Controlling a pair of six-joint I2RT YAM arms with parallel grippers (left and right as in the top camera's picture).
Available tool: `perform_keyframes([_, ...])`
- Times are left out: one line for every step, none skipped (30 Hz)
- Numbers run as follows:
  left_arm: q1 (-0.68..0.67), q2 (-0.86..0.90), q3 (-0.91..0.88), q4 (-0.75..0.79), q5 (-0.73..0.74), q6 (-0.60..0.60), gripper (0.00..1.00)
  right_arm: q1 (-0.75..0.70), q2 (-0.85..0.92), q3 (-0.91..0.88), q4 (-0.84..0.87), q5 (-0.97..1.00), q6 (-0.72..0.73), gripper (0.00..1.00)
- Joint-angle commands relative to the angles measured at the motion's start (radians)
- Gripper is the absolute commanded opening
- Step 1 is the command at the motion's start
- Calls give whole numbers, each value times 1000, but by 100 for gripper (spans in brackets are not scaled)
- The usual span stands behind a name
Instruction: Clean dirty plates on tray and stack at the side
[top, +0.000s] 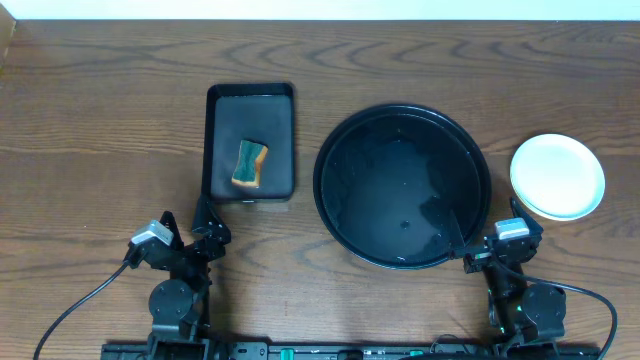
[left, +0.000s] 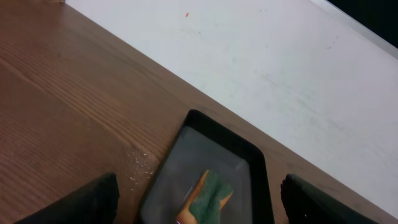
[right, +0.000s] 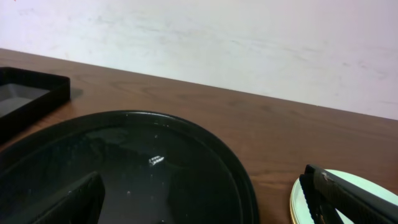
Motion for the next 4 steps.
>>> perform_keyframes([5, -7, -17, -39, -12, 10, 84, -6, -5, -3, -1, 2, -11, 99])
perform_keyframes([5, -7, -17, -39, -12, 10, 84, -6, -5, -3, -1, 2, -11, 99])
perform_keyframes([5, -7, -17, -39, -12, 10, 84, -6, -5, -3, -1, 2, -11, 99])
perform_keyframes([5, -7, -17, -39, -12, 10, 84, -6, -5, -3, -1, 2, -11, 99])
